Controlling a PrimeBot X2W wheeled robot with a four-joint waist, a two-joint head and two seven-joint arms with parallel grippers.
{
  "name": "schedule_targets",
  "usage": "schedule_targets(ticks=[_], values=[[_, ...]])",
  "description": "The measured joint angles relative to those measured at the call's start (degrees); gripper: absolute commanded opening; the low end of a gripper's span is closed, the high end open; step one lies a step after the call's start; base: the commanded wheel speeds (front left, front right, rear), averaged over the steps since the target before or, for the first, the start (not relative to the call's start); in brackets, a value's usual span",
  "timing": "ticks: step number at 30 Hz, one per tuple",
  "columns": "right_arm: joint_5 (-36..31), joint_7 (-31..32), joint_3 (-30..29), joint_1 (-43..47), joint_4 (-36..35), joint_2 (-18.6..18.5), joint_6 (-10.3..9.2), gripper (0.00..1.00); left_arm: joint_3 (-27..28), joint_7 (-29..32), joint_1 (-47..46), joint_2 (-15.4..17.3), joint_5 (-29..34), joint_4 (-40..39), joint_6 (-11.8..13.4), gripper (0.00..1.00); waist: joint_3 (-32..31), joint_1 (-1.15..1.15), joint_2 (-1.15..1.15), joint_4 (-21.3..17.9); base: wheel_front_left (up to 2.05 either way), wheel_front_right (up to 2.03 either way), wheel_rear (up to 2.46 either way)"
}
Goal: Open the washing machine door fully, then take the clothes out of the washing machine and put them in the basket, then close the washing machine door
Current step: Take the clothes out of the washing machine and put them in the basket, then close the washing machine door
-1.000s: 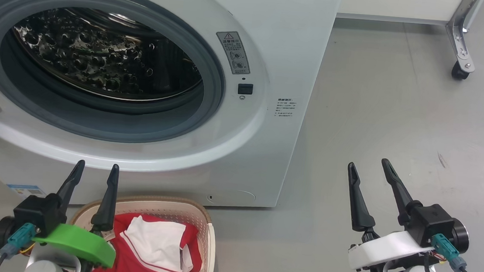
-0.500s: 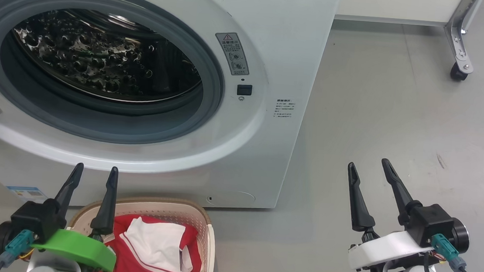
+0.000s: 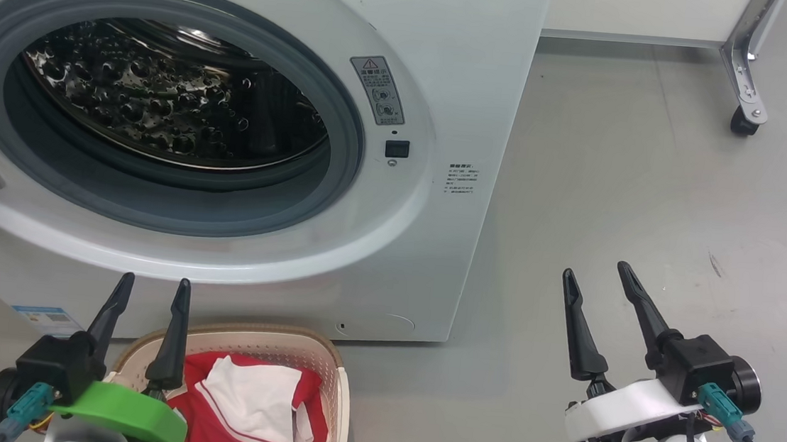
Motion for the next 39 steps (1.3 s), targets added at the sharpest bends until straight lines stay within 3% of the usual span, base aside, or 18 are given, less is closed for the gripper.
schedule_targets(ticks=[22,39], values=[[-0.01,0.00,-0.43,-0.01,-0.07,0.26,0.21,1.00,0.64,0.00,0.27,-0.10,1.67,-1.22,0.00,1.00,1.13,0.00,0.00,0.05,-0.01,0.04,-0.03],[-0.09,0.00,-0.66,-0.02,-0.04,0.44,0.54,1.00,1.36,0.00,0.27,-0.81,1.64,-1.25,0.00,1.00,1.53,0.00,0.00,0.05,-0.48,0.68,-0.19]])
